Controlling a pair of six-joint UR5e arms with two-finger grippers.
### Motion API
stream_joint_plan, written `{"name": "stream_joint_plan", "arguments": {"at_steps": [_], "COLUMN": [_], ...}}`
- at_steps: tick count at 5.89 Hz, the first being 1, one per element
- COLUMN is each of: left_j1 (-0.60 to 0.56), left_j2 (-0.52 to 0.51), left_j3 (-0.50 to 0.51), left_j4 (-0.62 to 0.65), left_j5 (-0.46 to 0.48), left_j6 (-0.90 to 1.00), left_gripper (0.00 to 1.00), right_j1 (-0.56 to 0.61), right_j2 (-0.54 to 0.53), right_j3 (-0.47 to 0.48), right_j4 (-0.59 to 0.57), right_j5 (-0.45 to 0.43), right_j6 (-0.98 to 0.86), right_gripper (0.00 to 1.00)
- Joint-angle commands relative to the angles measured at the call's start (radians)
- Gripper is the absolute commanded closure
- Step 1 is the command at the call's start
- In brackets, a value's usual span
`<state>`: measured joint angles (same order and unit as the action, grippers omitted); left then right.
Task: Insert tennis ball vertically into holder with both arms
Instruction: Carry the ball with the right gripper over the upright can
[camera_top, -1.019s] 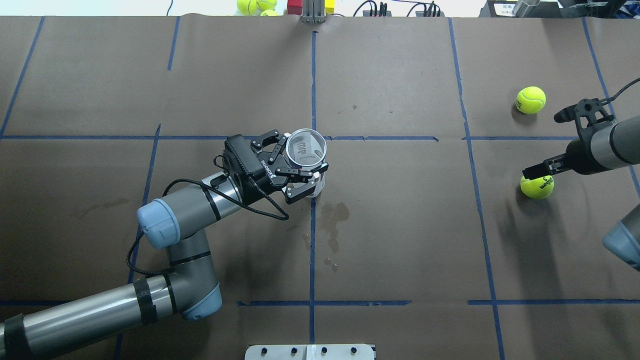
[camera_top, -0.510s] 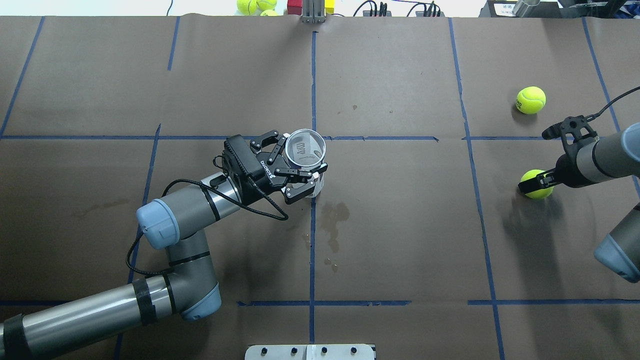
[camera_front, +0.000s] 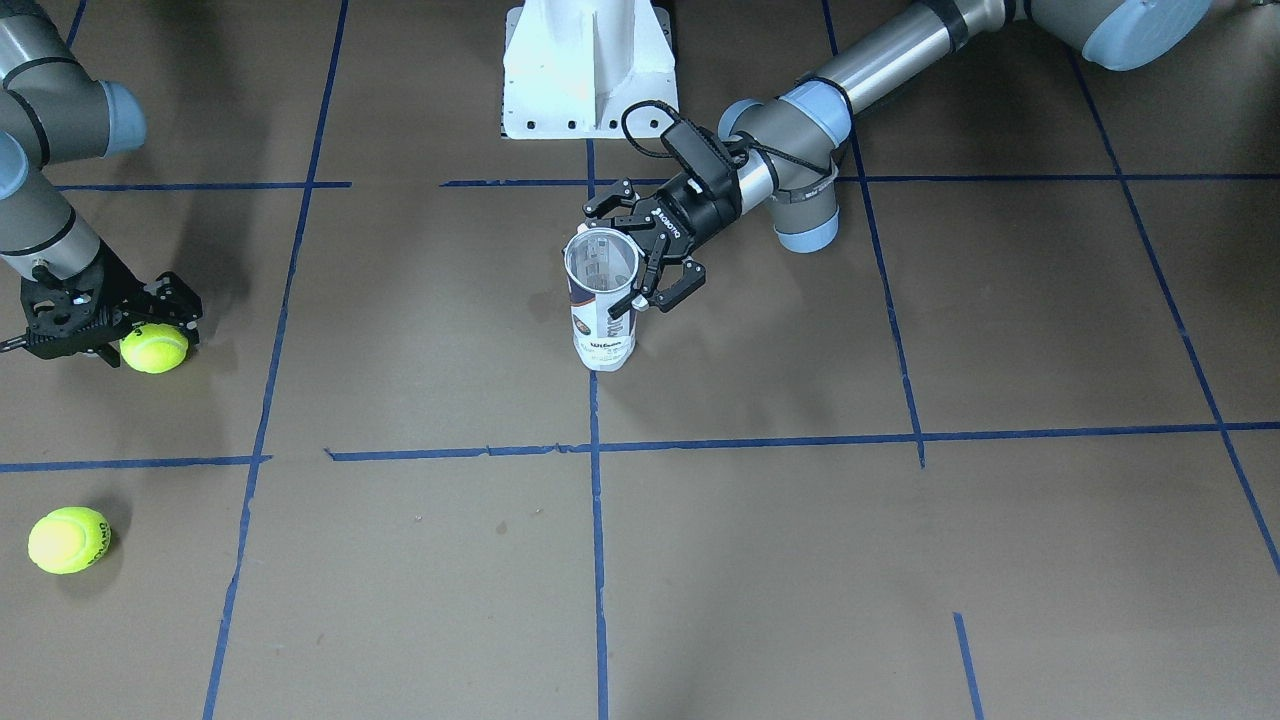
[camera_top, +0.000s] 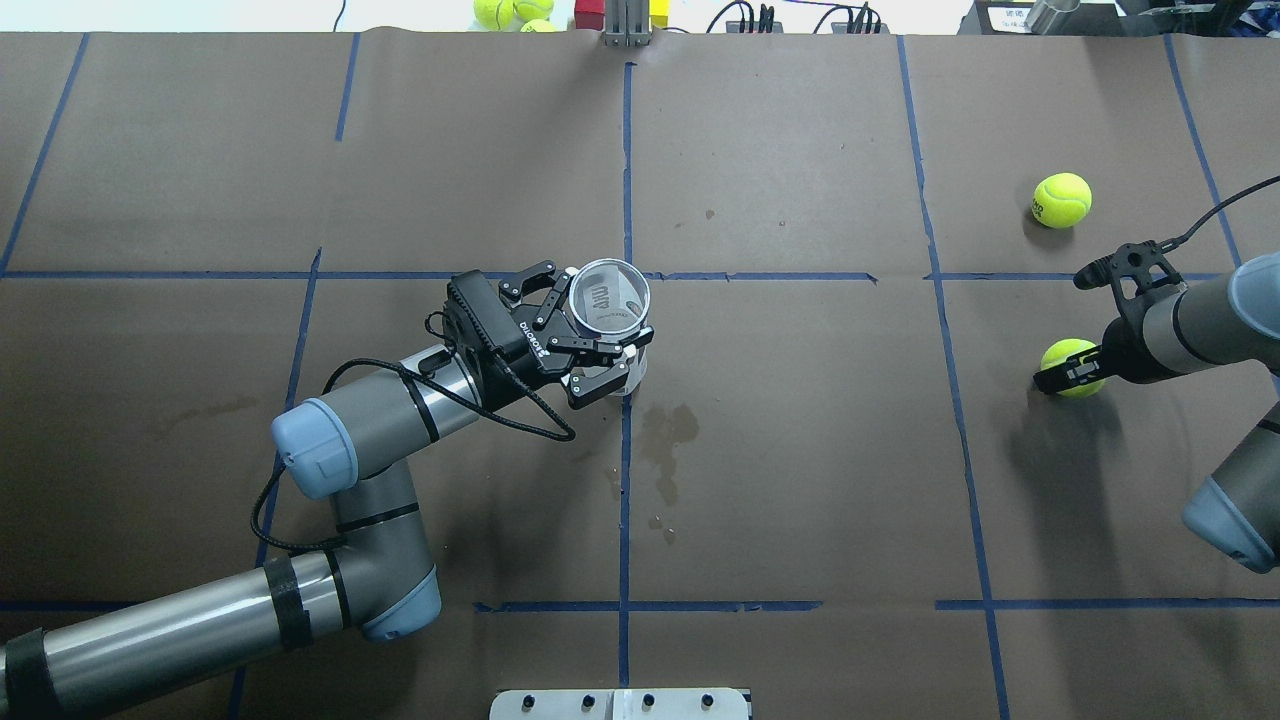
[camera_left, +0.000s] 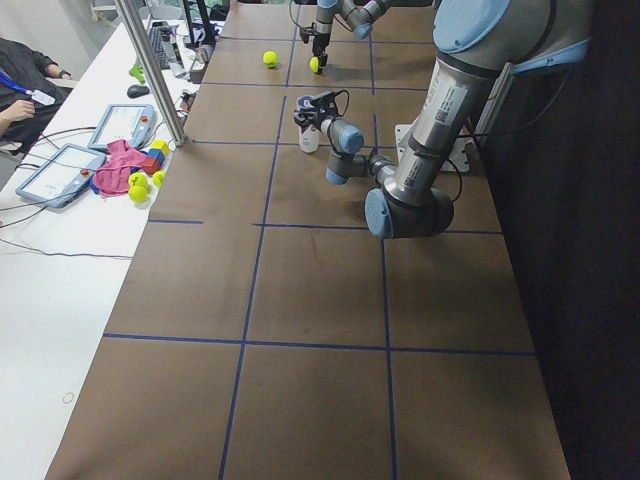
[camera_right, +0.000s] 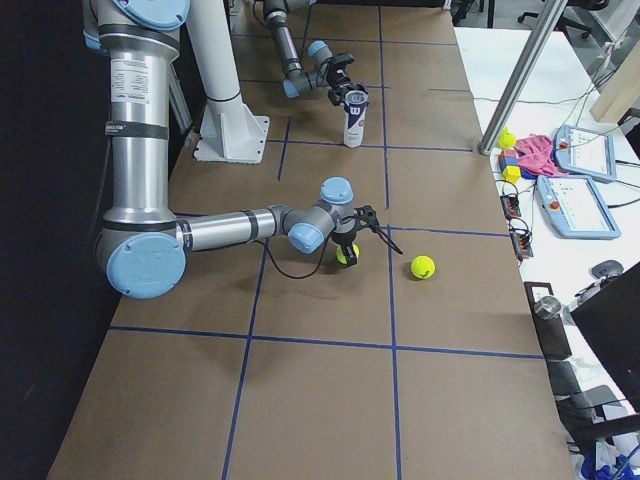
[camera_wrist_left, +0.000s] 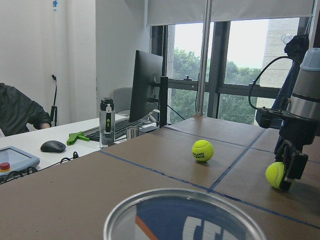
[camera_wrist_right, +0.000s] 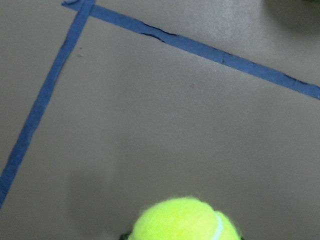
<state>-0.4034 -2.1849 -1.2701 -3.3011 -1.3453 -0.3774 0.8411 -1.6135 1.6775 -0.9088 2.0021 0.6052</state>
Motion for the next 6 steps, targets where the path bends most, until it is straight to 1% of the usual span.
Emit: {"name": "stream_joint_plan", "arguments": {"at_steps": [1, 2, 3, 4, 5, 6], "left_j1": [0.0, 0.002, 0.003, 0.005, 0.005, 0.006], "left_j2": [0.0, 0.0, 0.0, 0.0, -0.003, -0.004], "left_j3": [-0.002, 0.0, 0.0, 0.0, 0.0, 0.0], "left_j4": [0.0, 0.0, 0.0, 0.0, 0.0, 0.0], "left_j5": [0.0, 0.0, 0.0, 0.0, 0.0, 0.0], "left_j6": [0.0, 0.0, 0.0, 0.0, 0.0, 0.0], "left_gripper": [0.13, 0.13, 0.13, 0.13, 0.13, 0.13], "right_j1": [0.001, 0.006, 0.004, 0.003, 0.001, -0.019], "right_j2": [0.003, 0.012, 0.064, 0.178, 0.384, 0.543], "right_j3": [0.087, 0.152, 0.239, 0.343, 0.41, 0.406], "right_j4": [0.005, -0.027, -0.13, -0.373, -0.692, -0.87], "right_j5": [0.006, 0.007, 0.023, 0.027, 0.04, 0.038], "right_j6": [0.005, 0.028, 0.139, 0.172, 0.21, 0.293], "right_gripper": [0.64, 0.65, 0.66, 0.65, 0.65, 0.64]}}
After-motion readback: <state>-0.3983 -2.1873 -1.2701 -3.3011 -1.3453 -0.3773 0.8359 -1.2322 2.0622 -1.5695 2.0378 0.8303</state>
